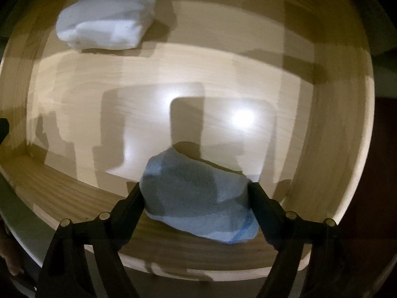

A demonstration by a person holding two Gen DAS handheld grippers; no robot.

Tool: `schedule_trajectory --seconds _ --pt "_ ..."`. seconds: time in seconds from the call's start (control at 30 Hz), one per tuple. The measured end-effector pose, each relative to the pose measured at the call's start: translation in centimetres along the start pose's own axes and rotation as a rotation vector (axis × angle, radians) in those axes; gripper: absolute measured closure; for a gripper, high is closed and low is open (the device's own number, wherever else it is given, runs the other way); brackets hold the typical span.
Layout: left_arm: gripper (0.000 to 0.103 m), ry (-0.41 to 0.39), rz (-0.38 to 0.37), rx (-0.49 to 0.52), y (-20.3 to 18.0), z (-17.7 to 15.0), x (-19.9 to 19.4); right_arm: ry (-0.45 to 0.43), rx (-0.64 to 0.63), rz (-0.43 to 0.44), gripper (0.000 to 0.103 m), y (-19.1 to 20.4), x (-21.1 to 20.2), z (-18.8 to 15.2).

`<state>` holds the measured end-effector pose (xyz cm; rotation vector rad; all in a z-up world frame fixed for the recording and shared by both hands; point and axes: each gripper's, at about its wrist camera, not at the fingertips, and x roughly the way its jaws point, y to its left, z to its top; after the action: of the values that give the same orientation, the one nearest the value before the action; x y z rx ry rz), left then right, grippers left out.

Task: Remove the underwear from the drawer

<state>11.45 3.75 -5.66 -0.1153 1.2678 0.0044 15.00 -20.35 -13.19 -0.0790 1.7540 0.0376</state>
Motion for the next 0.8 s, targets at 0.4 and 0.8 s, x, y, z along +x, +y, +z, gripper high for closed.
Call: schedule_trajectory --seconds 0.4,0.8 --pt "0.039 0.036 -0.013 0.031 -0.4 0.0 0.8 -0.058 0.048 -0.002 0.039 -1.9 -0.1 -2.4" --pt "0.039 -0.063 -0.034 0.423 -4.4 0.8 -0.8 -0.111 0.074 0.014 0.038 -1.3 0.1 -4.8"
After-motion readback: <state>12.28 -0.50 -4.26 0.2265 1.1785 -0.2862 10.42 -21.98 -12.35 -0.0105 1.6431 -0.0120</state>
